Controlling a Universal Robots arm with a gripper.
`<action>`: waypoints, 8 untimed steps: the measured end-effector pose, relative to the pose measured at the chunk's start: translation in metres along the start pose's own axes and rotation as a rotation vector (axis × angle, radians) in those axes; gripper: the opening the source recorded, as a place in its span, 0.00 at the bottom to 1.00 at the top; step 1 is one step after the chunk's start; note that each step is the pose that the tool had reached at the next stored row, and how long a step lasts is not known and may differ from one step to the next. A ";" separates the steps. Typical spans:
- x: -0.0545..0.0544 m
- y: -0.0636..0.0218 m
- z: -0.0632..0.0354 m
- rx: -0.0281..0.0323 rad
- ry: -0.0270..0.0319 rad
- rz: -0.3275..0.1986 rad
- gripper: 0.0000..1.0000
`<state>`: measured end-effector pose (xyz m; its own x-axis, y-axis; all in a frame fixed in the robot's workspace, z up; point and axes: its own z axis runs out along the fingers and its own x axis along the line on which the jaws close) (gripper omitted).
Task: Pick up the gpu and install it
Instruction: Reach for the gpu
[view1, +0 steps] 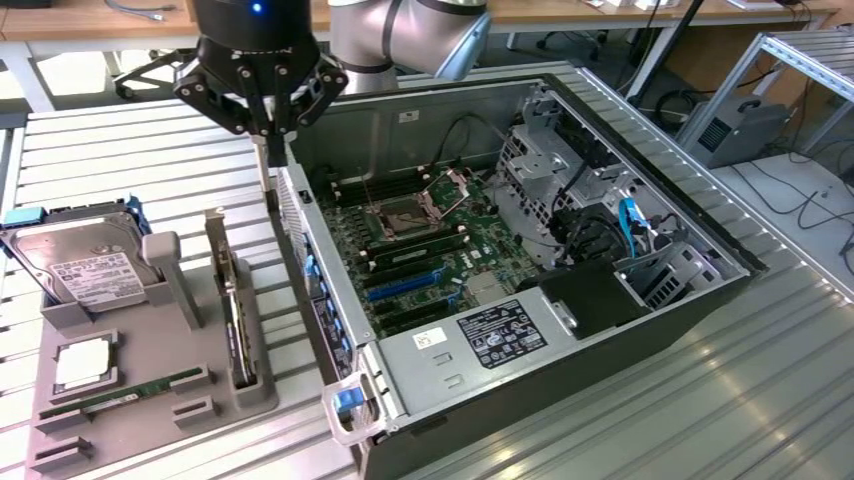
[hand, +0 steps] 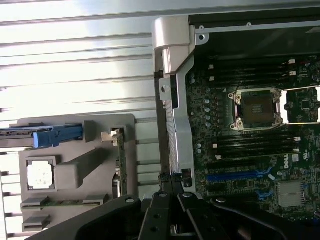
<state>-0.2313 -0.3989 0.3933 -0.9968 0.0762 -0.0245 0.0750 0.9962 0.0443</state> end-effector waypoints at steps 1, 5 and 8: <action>0.001 -0.0001 0.0000 0.0001 0.0000 0.000 0.11; 0.004 -0.0003 -0.0001 0.0000 0.0000 0.000 0.11; 0.005 -0.0004 -0.0001 0.0000 0.0000 0.000 0.11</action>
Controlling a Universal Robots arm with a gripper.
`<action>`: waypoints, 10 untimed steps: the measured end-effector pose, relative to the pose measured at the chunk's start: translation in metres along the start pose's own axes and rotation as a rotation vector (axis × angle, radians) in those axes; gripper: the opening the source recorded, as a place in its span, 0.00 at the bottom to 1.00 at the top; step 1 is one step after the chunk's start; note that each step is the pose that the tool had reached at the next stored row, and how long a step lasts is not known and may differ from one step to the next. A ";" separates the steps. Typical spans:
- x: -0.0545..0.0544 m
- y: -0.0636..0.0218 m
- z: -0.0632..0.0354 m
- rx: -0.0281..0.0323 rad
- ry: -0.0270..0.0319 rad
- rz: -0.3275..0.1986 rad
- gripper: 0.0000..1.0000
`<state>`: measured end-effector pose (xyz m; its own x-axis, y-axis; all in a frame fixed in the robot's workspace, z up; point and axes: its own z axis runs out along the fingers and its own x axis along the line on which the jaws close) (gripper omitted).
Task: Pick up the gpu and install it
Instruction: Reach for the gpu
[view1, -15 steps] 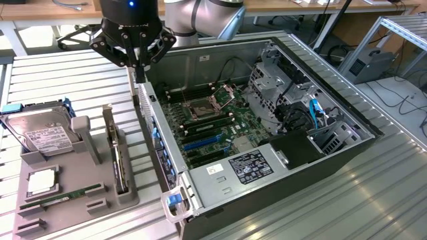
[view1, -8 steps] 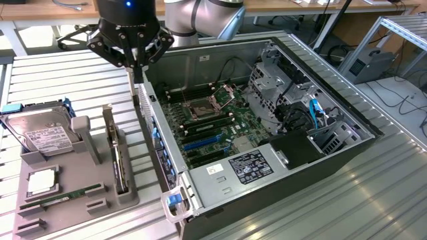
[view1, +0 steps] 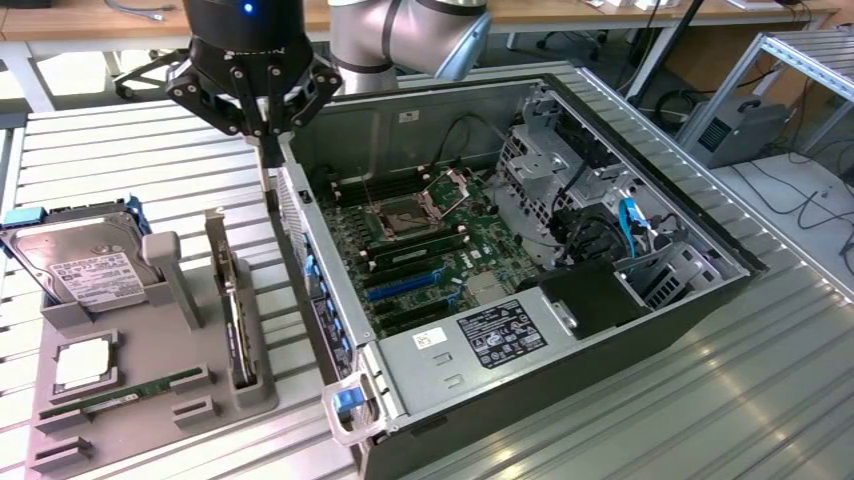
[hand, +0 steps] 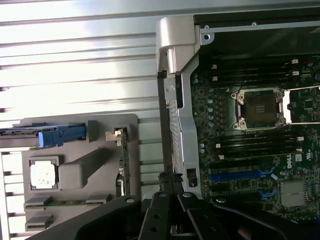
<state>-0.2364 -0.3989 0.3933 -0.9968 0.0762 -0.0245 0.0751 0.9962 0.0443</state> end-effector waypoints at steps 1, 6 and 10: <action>0.000 0.0000 0.0000 0.0000 0.0000 0.000 0.11; 0.003 -0.0002 -0.0001 0.0001 0.0000 0.000 0.11; 0.005 -0.0003 -0.0001 0.0000 0.0000 0.000 0.11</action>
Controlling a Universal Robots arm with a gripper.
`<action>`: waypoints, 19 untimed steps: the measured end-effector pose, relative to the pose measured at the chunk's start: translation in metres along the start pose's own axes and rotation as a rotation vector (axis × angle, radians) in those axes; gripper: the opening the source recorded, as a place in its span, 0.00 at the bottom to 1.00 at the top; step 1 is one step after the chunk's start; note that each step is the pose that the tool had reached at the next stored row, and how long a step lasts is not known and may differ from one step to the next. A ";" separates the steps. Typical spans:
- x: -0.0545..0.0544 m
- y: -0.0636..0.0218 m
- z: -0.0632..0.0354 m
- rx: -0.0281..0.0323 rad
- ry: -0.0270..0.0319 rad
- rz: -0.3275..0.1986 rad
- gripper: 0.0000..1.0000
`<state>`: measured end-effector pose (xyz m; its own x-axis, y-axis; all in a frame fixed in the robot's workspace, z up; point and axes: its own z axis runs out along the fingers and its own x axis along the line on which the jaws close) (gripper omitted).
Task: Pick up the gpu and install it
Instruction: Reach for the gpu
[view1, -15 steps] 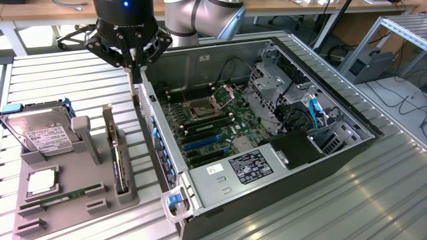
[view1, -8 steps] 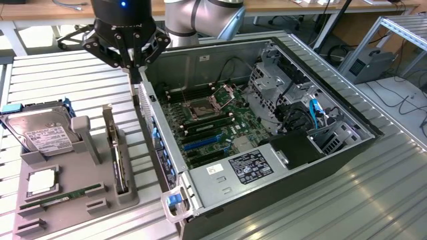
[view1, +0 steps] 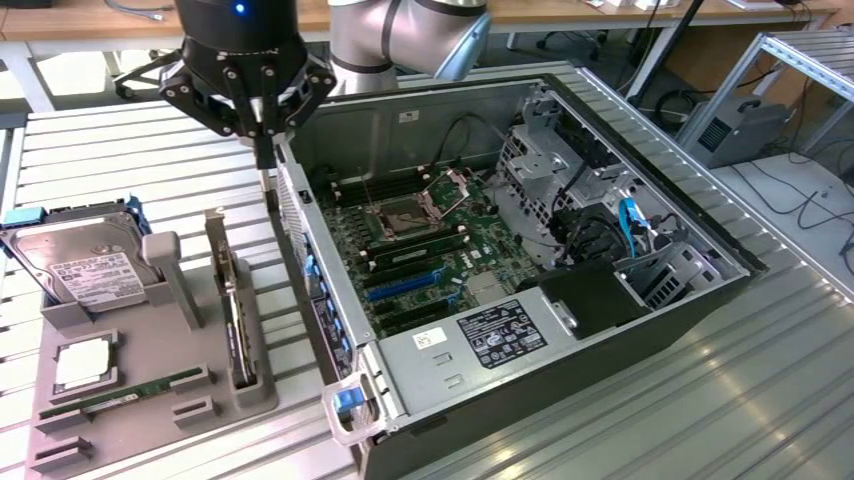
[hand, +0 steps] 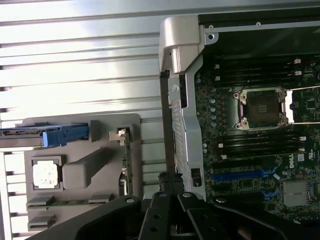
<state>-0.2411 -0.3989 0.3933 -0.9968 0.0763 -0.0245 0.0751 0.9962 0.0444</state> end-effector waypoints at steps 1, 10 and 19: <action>0.000 0.0000 0.0000 0.0000 0.0000 0.000 0.11; 0.004 -0.0003 -0.0001 0.0000 0.0000 0.000 0.11; 0.008 -0.0006 -0.0002 0.0000 0.0000 0.000 0.11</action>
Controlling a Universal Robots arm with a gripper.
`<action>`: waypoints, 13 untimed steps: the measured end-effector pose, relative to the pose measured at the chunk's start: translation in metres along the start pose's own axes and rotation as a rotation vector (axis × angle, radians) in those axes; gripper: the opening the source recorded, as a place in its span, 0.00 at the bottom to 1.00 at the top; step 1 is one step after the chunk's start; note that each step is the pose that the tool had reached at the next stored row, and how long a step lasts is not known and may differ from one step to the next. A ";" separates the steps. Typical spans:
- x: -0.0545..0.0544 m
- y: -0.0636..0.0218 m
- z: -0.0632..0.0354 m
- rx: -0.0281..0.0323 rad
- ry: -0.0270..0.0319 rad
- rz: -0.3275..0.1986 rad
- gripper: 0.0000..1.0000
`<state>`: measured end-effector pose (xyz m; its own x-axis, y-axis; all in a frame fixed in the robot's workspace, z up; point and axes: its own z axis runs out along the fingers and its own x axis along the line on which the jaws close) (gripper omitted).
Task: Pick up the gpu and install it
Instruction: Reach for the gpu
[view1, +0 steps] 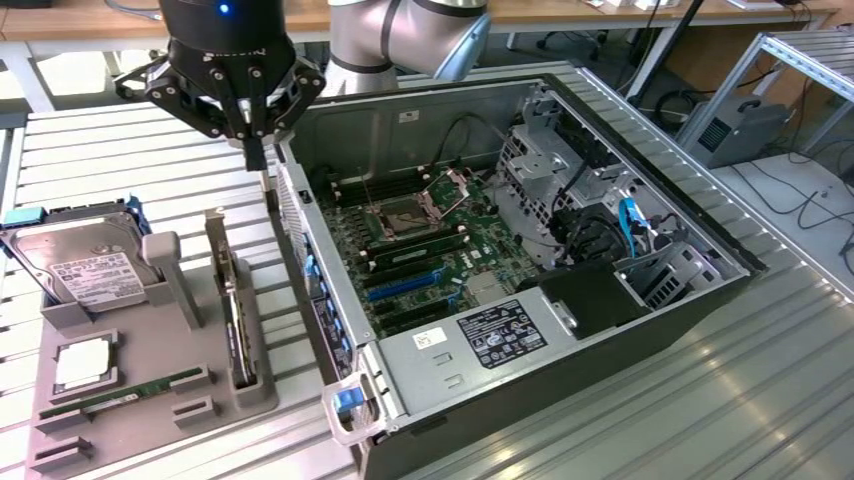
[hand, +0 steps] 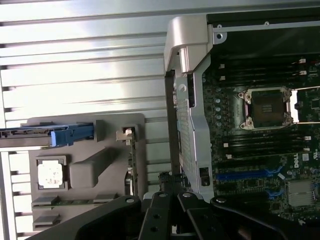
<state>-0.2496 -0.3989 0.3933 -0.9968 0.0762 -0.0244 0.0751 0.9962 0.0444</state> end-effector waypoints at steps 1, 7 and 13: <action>0.000 0.0000 0.0000 0.0000 0.0000 0.000 0.11; 0.003 -0.0002 -0.0001 0.0000 0.0000 0.000 0.11; 0.005 -0.0004 -0.0001 0.0000 0.0000 0.000 0.11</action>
<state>-0.2547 -0.3989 0.3933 -0.9968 0.0762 -0.0245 0.0750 0.9962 0.0443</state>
